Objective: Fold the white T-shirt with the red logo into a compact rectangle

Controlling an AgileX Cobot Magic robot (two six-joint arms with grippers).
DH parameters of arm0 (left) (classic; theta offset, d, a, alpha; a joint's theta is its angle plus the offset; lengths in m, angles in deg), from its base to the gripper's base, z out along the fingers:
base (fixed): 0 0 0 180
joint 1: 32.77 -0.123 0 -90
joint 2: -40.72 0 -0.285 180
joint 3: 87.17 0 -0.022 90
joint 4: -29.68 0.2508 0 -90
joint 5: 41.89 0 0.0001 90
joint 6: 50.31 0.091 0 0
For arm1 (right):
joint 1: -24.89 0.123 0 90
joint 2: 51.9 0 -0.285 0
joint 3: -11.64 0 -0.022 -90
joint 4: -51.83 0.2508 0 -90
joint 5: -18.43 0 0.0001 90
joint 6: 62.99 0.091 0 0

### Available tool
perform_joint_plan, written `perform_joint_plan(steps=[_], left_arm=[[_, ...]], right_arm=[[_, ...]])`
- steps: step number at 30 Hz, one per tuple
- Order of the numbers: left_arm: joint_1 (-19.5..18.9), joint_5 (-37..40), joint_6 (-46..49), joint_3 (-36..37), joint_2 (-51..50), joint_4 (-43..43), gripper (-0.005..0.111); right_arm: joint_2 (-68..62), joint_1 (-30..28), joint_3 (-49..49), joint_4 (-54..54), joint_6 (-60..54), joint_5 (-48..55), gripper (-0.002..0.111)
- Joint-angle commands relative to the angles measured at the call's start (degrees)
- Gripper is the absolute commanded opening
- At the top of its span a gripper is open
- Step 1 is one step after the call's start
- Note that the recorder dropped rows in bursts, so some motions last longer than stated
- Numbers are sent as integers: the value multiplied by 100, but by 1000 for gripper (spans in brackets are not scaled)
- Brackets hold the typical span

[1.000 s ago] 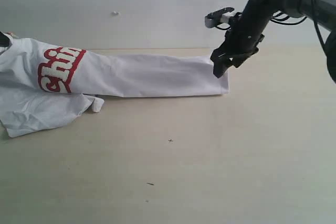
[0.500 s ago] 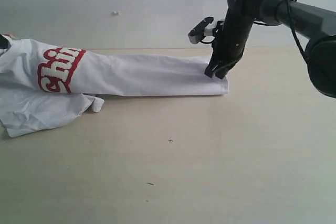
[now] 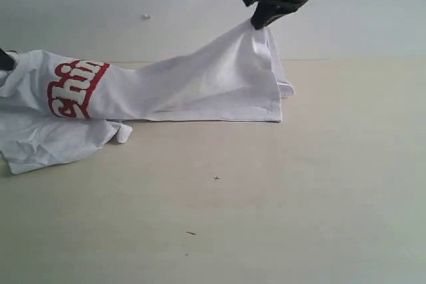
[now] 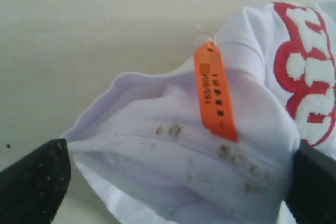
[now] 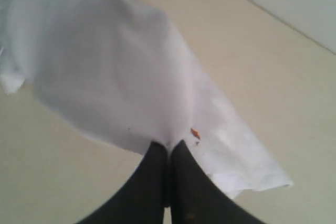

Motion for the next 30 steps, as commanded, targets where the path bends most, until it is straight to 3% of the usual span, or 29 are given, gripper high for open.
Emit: perform_joint_plan(steps=[1,6,9,14,16,20,22,26,30], left_arm=[[3,-15,18,-43,23,-189,104],[3,-561,40,-43,23,-189,104],[3,-757,138,-43,23,-189,104],[3,-831,482,-43,23,-203,104],[3,-852,472,-43,23,-203,104],[3,-815,485,-43,23,-60,104],[15,-926,515,-43,11,145,104],[15,-622,1213,-43,-5,389,104],[15,-402,946,-43,-43,362,104]], right_arm=[[-145,-413,19,-743,1355,-1451,0],[-587,-598,22,-811,1718,-2600,0],[-908,-710,32,-782,2182,-2917,0],[-1308,-805,32,-850,2000,-3178,1],[-1373,-805,32,-787,1924,-3167,9],[-1348,-805,46,-495,1708,-3179,40],[-1309,-805,113,-495,1695,-3137,51],[-1300,-805,415,-495,1695,-2744,53],[-1300,-805,621,-477,1578,-2326,58]])
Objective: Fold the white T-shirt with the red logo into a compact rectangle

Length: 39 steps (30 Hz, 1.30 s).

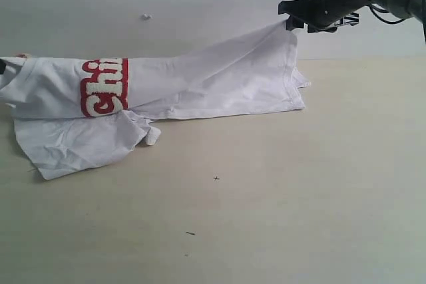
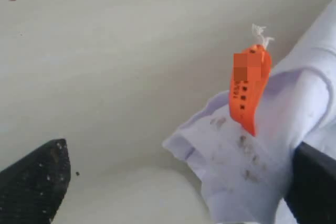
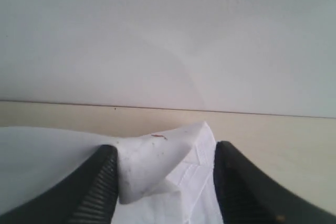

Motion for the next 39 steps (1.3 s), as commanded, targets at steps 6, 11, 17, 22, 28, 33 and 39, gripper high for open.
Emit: perform_joint_plan(steps=[6,11,17,22,28,33,39], left_arm=[[-107,939,213,-43,-81,-1868,103],[-491,1866,71,-136,-350,-3486,103],[-817,2263,-369,-371,-891,-3682,103],[-931,2263,-567,-513,-1212,-4132,103],[-1013,2263,-589,-513,-1252,-4840,103],[-999,2263,-607,-513,-1252,-4823,103],[-892,2263,-422,-513,-1252,-4352,103]], right_arm=[[107,-16,552,84,-269,1085,75],[107,-27,784,98,-43,1608,74],[107,-27,824,178,-54,1786,74],[107,-27,824,220,-54,1795,74],[229,-80,825,266,-42,1705,74],[256,-117,825,388,-30,1729,74],[320,-117,825,545,-66,1860,74]])
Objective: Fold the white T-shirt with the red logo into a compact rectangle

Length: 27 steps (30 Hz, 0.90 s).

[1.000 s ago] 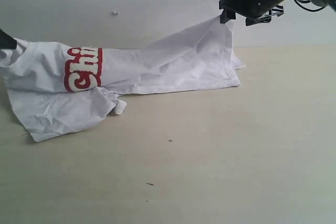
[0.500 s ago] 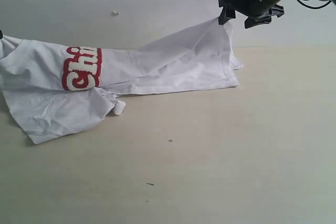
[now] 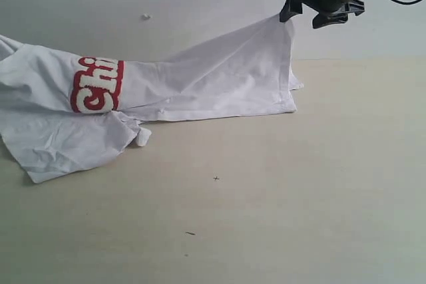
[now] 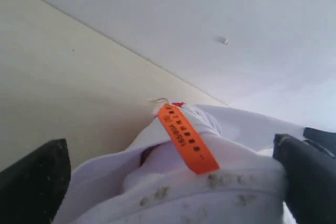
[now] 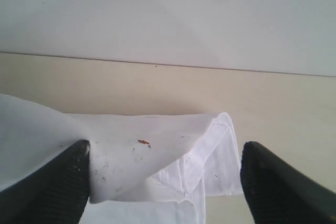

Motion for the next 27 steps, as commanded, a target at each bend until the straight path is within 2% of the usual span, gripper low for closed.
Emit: perform_joint_plan(steps=[1,6,10,14,18,22,24,27], left_arm=[[62,40,54,-47,34,95,103],[0,40,81,-47,34,-113,103],[-125,40,280,-47,34,-757,103],[-164,40,2,-47,19,-596,103],[-129,40,-507,-47,-66,-432,103],[-12,40,-619,-47,-40,-451,103],[83,40,-661,-47,-29,-451,103],[213,40,-719,-47,-39,-405,103]], right_arm=[[185,-36,61,58,-38,-16,74],[425,-115,61,-529,61,-308,74],[453,-141,61,-1077,251,-334,74],[420,-141,61,-1167,251,-300,74],[420,-141,61,-962,251,-248,74],[420,-141,61,-814,251,-85,74],[420,-141,61,-383,79,34,74],[420,-127,61,811,-588,263,70]])
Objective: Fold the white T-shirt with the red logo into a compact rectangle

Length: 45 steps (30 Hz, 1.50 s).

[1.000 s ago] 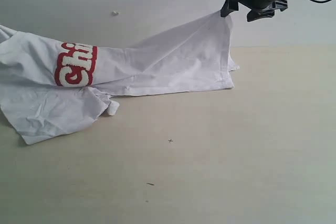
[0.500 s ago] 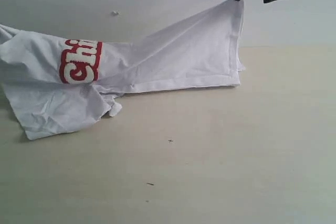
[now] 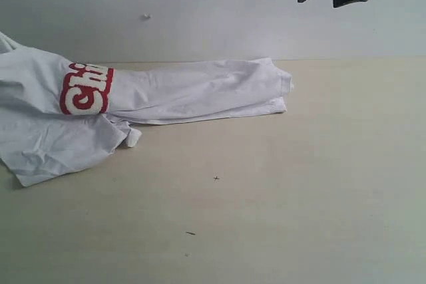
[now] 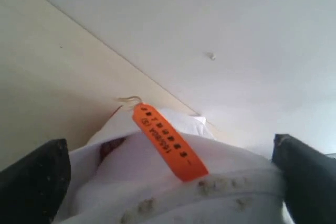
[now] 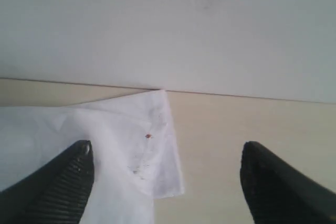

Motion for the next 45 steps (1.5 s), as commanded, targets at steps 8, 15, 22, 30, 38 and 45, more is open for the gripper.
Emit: perform_joint_plan(steps=[8,15,22,30,38,45], left_arm=[[135,27,65,-47,102,-151,103],[35,27,65,-47,101,-177,103],[36,27,65,-47,101,-191,103],[36,27,78,-47,143,-190,103],[24,27,508,-47,433,-154,103],[-12,27,1508,-47,673,-271,103]], right_arm=[[-332,656,36,2699,-1752,754,65],[-1079,1285,36,1757,-1466,-752,60],[-1405,1273,36,297,-1194,-702,18],[-1561,1285,36,-364,-1066,-500,0],[-1738,1273,36,-1410,-416,-234,0],[-1479,1273,36,-1521,-300,-258,0]])
